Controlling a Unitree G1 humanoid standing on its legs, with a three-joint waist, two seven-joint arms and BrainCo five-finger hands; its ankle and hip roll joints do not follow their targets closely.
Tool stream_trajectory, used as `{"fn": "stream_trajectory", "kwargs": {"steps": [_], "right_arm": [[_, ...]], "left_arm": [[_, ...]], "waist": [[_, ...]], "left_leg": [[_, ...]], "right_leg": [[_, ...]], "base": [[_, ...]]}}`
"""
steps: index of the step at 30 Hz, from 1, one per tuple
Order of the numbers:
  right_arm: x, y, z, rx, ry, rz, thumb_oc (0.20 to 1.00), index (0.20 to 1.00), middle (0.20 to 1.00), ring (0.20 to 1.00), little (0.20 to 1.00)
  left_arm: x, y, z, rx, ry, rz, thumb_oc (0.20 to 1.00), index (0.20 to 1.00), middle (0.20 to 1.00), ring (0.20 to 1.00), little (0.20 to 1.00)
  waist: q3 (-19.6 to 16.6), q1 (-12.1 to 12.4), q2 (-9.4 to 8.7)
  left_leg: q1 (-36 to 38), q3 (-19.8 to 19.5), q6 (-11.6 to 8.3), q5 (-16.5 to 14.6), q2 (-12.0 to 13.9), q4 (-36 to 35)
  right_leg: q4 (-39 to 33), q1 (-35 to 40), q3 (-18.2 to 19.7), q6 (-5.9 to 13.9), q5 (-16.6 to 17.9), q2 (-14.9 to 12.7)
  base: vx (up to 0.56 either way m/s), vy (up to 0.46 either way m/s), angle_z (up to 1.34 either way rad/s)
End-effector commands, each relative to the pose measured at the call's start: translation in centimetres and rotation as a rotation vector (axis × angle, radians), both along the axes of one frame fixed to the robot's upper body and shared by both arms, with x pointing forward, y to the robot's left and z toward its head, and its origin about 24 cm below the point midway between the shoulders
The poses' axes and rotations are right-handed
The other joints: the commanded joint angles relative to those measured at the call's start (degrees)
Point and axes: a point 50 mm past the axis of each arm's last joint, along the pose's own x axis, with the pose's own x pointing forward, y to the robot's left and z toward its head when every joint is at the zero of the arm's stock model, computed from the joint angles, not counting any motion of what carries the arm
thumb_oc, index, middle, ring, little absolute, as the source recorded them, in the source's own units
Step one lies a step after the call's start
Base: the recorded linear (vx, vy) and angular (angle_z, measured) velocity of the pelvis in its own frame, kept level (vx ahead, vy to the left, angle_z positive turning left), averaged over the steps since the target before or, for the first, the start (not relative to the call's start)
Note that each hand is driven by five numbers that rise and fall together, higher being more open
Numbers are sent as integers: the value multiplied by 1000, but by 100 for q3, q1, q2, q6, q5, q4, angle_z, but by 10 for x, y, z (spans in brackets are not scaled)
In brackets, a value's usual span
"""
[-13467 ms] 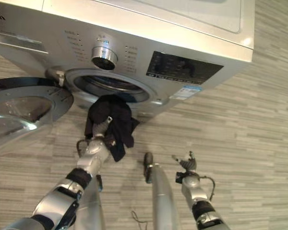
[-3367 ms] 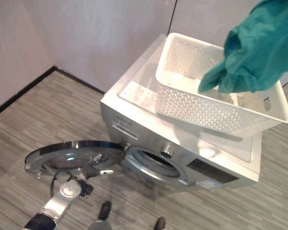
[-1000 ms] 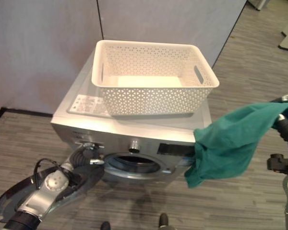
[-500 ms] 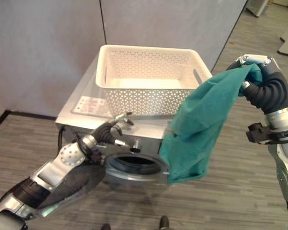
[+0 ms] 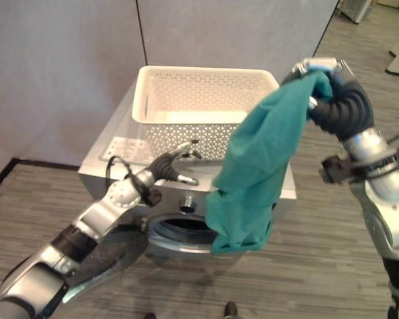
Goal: Grab the laundry basket,head to the washer,open it,put in the laundry and shut it.
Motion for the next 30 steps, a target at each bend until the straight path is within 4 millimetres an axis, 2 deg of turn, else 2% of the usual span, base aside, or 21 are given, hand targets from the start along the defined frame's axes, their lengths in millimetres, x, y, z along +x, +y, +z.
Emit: {"fn": "stream_trajectory", "kwargs": {"steps": [1, 7, 13, 19, 24, 25, 28, 29, 30], "right_arm": [[-5, 3, 46, 57, -147, 12, 200, 200, 200, 200, 200], [10, 17, 53, 71, -117, 34, 200, 200, 200, 200, 200], [20, 27, 49, 72, -76, 52, 200, 200, 200, 200, 200], [37, 41, 48, 80, -18, 67, 200, 200, 200, 200, 200], [46, 52, 49, 83, -2, 77, 200, 200, 200, 200, 200], [53, 65, 47, 110, 29, 113, 200, 200, 200, 200, 200], [55, 69, 46, 126, 34, 126, 200, 200, 200, 200, 200], [56, 71, 45, 138, 41, 133, 200, 200, 200, 200, 200], [58, 73, 43, 158, 50, 138, 200, 200, 200, 200, 200]], "left_arm": [[17, -13, 37, -65, -71, 7, 1000, 1000, 1000, 1000, 1000], [27, -38, 41, -110, 4, 3, 1000, 1000, 1000, 1000, 1000], [30, -49, 40, -140, 73, -10, 1000, 1000, 1000, 1000, 1000], [26, -68, 57, -157, 56, -86, 1000, 1000, 1000, 1000, 1000], [24, -77, 64, -174, 51, -111, 1000, 1000, 1000, 1000, 1000], [21, -85, 68, -217, 64, -134, 1000, 1000, 1000, 1000, 1000], [21, -87, 69, -239, 70, -133, 1000, 1000, 1000, 1000, 1000], [21, -88, 69, -247, 76, -134, 536, 536, 536, 536, 536], [22, -88, 69, -282, 89, -124, 464, 464, 464, 464, 464]], "waist": [[-210, 152, -177], [-183, 126, -133], [-152, 106, -80], [-149, 91, -51], [-146, 85, -36], [-143, 85, -37], [-140, 75, -30], [-139, 73, -28], [-136, 70, -33]], "left_leg": [[14, -105, 278, -526, 33, 23], [-14, -148, 279, -494, 15, 23], [-20, -159, 276, -471, 1, 23], [-25, -150, 270, -458, -1, 23], [-19, -142, 269, -460, 1, 23], [-1, -117, 270, -463, 9, 23], [5, -97, 270, -464, 12, 23], [4, -91, 270, -467, 10, 23], [6, -79, 273, -469, 12, 23]], "right_leg": [[807, 77, -153, 76, -582, -69], [859, 94, -203, 63, -589, -86], [907, 85, -232, 59, -589, -93], [941, 63, -239, 62, -590, -103], [946, 51, -228, 57, -591, -95], [948, 34, -187, 48, -585, -86], [945, 27, -169, 47, -589, -86], [943, 25, -162, 45, -592, -84], [945, 22, -154, 41, -589, -89]], "base": [[0, 0, 0], [-2, 1, 1], [-11, 7, 8], [-4, 2, 1], [0, 0, 0], [0, 0, 0], [0, 0, 0], [0, 0, 0], [0, 0, 0]]}}
